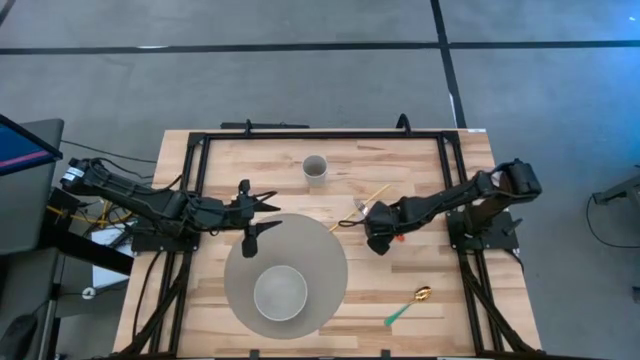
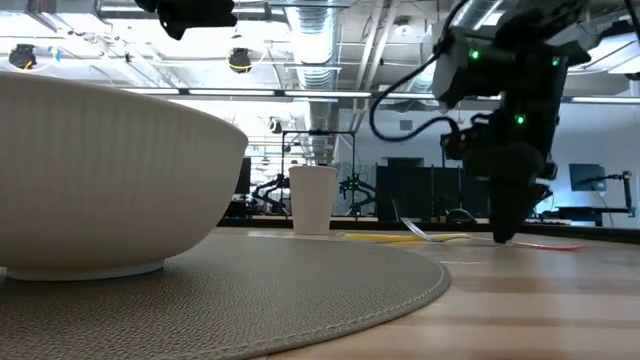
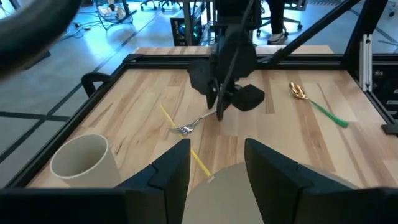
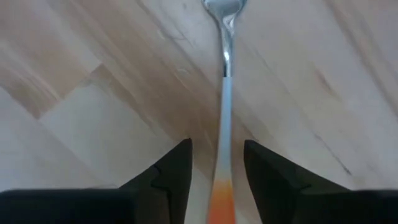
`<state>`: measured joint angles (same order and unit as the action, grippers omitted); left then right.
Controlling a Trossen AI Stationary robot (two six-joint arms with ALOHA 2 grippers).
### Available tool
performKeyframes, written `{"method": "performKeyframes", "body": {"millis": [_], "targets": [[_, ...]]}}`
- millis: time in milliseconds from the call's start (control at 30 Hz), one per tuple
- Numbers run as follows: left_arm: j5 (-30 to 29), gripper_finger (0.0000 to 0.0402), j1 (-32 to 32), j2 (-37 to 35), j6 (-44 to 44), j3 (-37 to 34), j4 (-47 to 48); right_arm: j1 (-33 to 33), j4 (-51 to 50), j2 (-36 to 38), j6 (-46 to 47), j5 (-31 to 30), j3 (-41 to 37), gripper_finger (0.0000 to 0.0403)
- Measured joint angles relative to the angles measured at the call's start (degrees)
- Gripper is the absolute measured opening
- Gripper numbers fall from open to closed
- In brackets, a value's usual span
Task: Pick & Place Utensil
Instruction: Put the orange fork into the white bowl on the mat
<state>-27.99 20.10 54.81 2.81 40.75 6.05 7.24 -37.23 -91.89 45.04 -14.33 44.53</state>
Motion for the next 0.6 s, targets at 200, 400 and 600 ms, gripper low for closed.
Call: {"method": "performKeyframes", "body": {"millis": [200, 400, 600], "targets": [[-0.02, 0.0153, 0.0, 0.0, 0.0, 0.0, -0.18, -1.6, -0.07, -3.13, 0.3, 2.03, 0.52, 0.0117], [-0.02, 0.0153, 0.06, -0.02, 0.05, -0.34, -0.24, -2.82, 0.87, -0.42, -0.16, 5.03, 0.14, 0.0016], [0.61, 0.0153, 0.13, -0.02, 0.59, -4.67, 0.29, -2.86, 1.12, 4.09, 0.4, 4.41, -0.07, 0.0022]]}}
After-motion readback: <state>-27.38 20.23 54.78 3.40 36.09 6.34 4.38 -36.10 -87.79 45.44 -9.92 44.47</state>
